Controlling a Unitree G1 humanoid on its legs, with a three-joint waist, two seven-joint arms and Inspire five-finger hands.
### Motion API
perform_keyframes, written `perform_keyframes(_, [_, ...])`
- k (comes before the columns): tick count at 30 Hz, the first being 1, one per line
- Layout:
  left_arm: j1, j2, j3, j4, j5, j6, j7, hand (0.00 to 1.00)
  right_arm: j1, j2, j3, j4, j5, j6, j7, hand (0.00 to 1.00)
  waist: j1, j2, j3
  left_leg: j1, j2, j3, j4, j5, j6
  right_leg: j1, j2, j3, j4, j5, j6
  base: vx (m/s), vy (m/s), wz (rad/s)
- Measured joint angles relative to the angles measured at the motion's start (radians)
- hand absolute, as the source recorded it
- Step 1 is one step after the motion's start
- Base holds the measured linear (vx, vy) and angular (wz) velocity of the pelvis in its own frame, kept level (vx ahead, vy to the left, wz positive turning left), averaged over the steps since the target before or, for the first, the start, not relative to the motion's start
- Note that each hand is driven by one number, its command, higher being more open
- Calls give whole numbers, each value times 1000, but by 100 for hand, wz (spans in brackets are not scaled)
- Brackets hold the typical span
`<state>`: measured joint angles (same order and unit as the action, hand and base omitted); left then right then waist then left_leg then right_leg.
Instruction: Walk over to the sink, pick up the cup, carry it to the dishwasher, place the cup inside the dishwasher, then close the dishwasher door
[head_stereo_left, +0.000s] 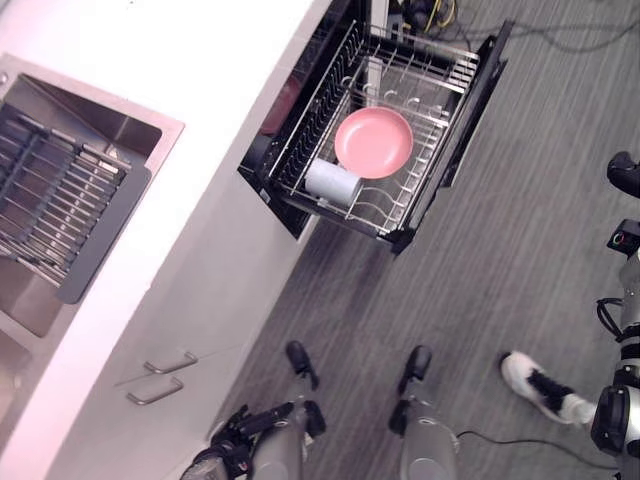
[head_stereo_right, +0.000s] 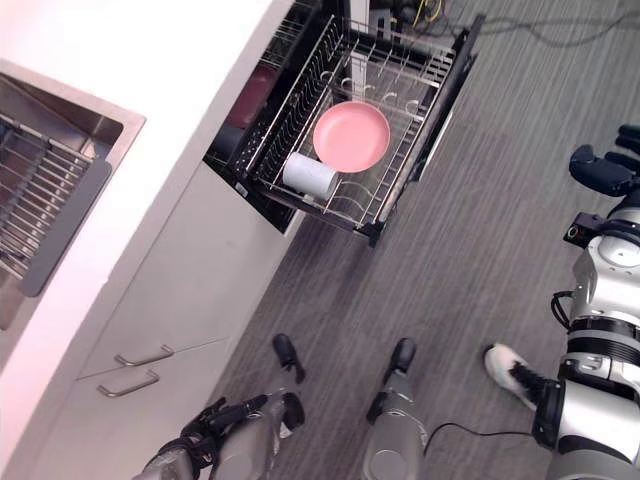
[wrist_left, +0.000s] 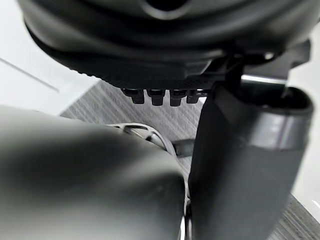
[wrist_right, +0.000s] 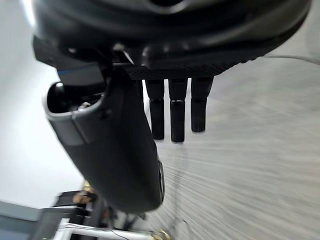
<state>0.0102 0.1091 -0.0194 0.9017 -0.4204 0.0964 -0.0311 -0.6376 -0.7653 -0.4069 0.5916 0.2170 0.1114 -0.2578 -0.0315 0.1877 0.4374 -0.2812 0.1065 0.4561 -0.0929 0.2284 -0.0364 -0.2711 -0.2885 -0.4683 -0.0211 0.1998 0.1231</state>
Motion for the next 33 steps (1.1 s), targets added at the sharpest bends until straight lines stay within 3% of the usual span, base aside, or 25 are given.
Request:
perform_keyframes(3, [-1,-31,-35,0,9,-32,2,100,-2,-13,1,-1,49,8,28,0,20,75,-1,-39,-10,-11,1,7,10,-46,-4,15,-8,17,-3,26,4,-10])
perform_keyframes(5, [-4,-43,-52,0,9,-43,2,100,-4,-16,3,-1,74,9,42,0,35,107,-3,-51,-18,-46,5,8,11,-60,-9,18,-7,22,-1,48,6,-3])
perform_keyframes(8, [-5,-52,-72,0,9,-50,0,100,-15,-17,21,-1,64,9,80,0,55,123,-15,-62,-35,-115,5,9,11,-74,-28,20,6,22,1,77,32,8])
perform_keyframes(12, [-4,-64,-99,3,9,-52,-16,100,-81,-23,31,19,21,8,106,0,63,143,-30,-67,-80,-200,5,8,10,-74,-90,-14,78,-13,30,39,83,43])
perform_keyframes(14, [6,-68,-109,4,9,-61,-47,100,-130,-43,75,59,-19,5,124,0,76,158,-42,-67,-117,-257,5,6,11,-70,-150,-49,157,-53,50,21,94,71])
perform_keyframes(19, [57,-65,-86,1,8,-94,-111,100,-168,-117,93,189,-64,4,101,0,83,175,-54,-32,-217,-382,5,11,19,16,-288,-161,296,-131,93,18,104,86])
perform_keyframes(24, [114,-79,-56,-2,9,-132,-173,100,-257,-172,183,314,-106,7,86,0,82,177,-56,0,-280,-492,5,22,35,116,-377,-277,400,-199,122,25,-20,74])
perform_keyframes(27, [117,-81,-42,-4,30,-130,-199,100,-351,-170,274,376,-161,19,118,0,92,173,-53,15,-298,-535,6,38,57,157,-404,-322,450,-237,123,33,-105,49])
perform_keyframes(31, [127,-84,-24,-27,75,-123,-217,100,-432,-147,355,418,-181,18,186,0,104,166,-48,50,-305,-566,6,39,57,226,-409,-367,463,-266,123,53,-175,32])
perform_keyframes(33, [129,-84,-20,-35,98,-122,-230,100,-479,-123,383,440,-185,-13,224,0,111,165,-47,63,-305,-584,6,38,57,260,-404,-393,463,-279,125,30,-168,24])
